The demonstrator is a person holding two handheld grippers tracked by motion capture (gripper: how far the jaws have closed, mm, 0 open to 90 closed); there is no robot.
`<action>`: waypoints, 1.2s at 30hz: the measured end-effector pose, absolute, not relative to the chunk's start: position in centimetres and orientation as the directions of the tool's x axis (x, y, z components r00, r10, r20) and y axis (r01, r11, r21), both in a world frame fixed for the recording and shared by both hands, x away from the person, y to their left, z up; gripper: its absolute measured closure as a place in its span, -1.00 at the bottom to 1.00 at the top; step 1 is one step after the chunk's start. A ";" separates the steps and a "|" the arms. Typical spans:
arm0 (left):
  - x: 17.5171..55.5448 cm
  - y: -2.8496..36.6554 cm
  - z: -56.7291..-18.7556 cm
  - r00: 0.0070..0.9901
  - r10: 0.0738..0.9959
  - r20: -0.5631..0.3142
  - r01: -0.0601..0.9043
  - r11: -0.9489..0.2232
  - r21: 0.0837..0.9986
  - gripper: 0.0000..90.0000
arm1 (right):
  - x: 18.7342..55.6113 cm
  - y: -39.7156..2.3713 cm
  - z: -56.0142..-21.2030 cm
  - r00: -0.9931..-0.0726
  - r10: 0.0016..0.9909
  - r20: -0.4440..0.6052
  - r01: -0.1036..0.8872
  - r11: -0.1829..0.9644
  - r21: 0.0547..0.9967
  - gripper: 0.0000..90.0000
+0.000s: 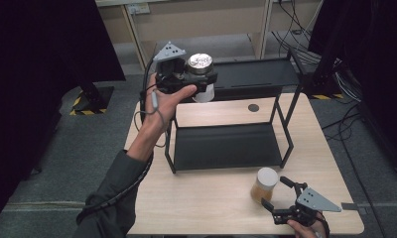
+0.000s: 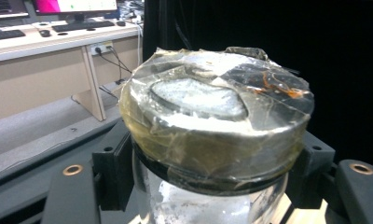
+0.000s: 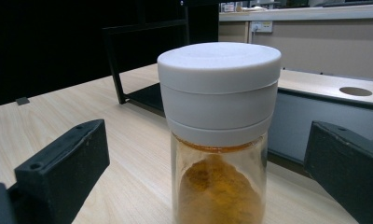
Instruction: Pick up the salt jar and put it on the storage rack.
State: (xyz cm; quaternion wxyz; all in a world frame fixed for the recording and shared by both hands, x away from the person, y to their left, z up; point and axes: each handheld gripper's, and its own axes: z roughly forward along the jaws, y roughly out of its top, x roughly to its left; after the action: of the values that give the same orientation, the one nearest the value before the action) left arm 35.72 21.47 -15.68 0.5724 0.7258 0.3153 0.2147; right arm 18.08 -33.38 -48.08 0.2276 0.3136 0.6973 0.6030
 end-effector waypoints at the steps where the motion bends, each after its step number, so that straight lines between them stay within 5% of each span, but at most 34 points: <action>1: 35.9 21.4 -15.6 0.704 0.708 -0.050 0.214 -0.144 0.966 -0.31 | 18.1 -33.4 -48.1 -0.700 0.711 0.062 0.163 0.075 0.984 -0.99; 36: 40.0 18.6 -16.9 0.557 0.830 -0.042 0.225 -0.102 0.969 -0.31 | 18.0 -33.7 -48.0 -0.705 0.706 0.061 0.158 0.074 0.985 -0.99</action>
State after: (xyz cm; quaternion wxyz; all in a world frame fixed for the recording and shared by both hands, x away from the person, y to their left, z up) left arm 40.03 18.57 -16.86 0.5503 0.6895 0.3823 0.2750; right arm 18.01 -33.65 -48.03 0.2261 0.3101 0.6970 0.6058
